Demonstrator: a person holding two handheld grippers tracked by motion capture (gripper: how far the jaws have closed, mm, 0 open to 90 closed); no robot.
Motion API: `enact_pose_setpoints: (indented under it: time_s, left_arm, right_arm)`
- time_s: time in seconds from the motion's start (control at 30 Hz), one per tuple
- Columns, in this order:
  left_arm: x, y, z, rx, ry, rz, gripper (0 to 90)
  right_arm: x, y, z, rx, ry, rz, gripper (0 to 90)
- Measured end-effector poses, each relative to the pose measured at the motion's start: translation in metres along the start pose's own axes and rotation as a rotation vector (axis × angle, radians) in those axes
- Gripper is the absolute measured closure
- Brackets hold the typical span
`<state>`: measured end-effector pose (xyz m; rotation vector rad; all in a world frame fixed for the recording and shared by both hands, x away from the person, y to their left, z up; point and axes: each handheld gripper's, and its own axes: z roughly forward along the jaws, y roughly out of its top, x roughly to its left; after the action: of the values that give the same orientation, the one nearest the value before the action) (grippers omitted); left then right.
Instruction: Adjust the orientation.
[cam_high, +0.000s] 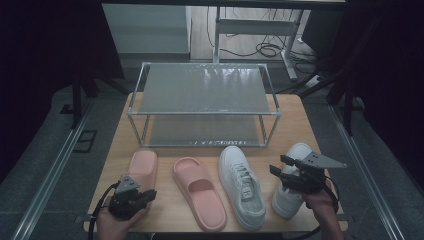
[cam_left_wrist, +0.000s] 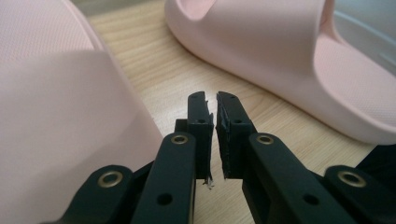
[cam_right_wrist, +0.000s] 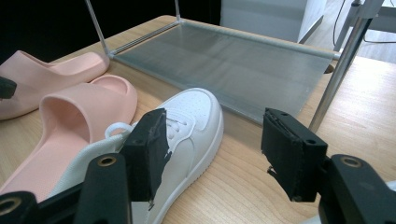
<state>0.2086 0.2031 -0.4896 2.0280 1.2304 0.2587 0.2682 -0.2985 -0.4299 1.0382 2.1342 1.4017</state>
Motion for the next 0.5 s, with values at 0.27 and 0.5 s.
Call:
enact_pose_setpoints:
  time_s: [0.27,0.5]
  left_arm:
    - [0.0,-0.007,0.008,0.035,0.02,-0.005,85.2]
    - [0.005,-0.014,0.01,0.056,0.037,-0.018,85.6]
  right_arm:
    - [0.0,0.0,0.0,0.0,-0.001,0.001,41.4]
    - [0.0,-0.001,0.002,0.005,0.001,-0.001,41.3]
